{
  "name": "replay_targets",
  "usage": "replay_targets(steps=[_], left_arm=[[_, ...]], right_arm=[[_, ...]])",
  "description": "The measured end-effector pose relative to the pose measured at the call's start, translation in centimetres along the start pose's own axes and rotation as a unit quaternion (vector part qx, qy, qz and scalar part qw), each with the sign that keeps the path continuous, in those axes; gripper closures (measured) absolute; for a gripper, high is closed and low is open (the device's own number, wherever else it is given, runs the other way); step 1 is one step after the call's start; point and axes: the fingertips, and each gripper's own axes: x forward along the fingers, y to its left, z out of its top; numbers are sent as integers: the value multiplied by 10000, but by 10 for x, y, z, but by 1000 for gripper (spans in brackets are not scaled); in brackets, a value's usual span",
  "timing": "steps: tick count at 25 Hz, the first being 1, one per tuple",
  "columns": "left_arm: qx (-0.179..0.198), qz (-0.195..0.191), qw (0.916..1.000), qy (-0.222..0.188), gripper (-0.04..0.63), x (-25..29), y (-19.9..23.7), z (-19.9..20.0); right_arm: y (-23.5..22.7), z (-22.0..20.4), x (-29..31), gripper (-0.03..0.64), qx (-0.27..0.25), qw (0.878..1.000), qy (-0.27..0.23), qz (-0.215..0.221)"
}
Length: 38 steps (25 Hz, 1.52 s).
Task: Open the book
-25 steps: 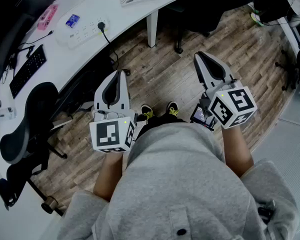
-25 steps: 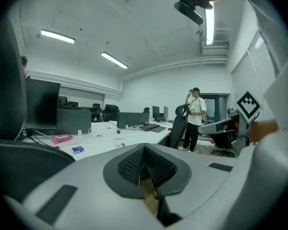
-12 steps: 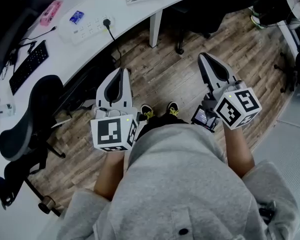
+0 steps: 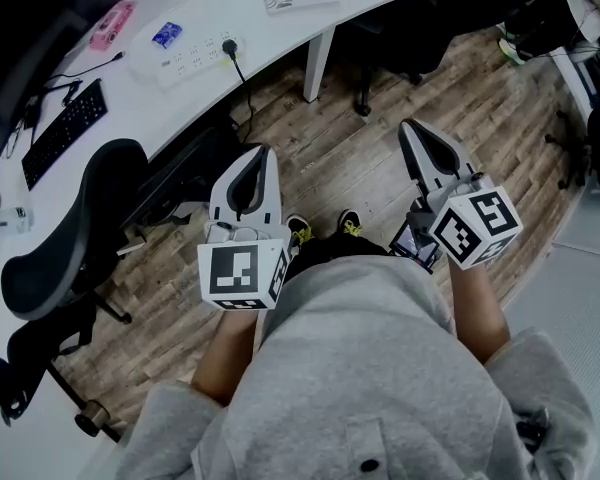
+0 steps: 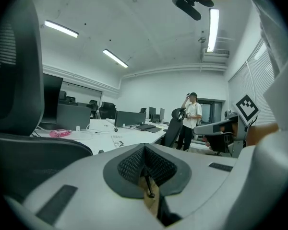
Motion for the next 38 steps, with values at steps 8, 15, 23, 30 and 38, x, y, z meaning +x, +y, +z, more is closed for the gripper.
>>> replay_targets(steps=[8,15,23,30,38], left_arm=[[-30,-252,9997,2,584,-4,-1,-1],[-25,-277,9996,-101,584,-3,2,5],[2,-202,9997,-139,584,3,3,9],[97,-264,9996,-3,584,29,0,7],[234,-252,9994,108,584,84,11,14]], right_arm=[[10,1,-8,584,-118,9997,7,-195],[10,7,-7,584,-218,9994,-53,-268],[6,11,5,584,-250,9995,-104,-136],[-19,6,21,584,-113,9998,-133,-123],[-63,11,64,584,57,9998,-156,-107]])
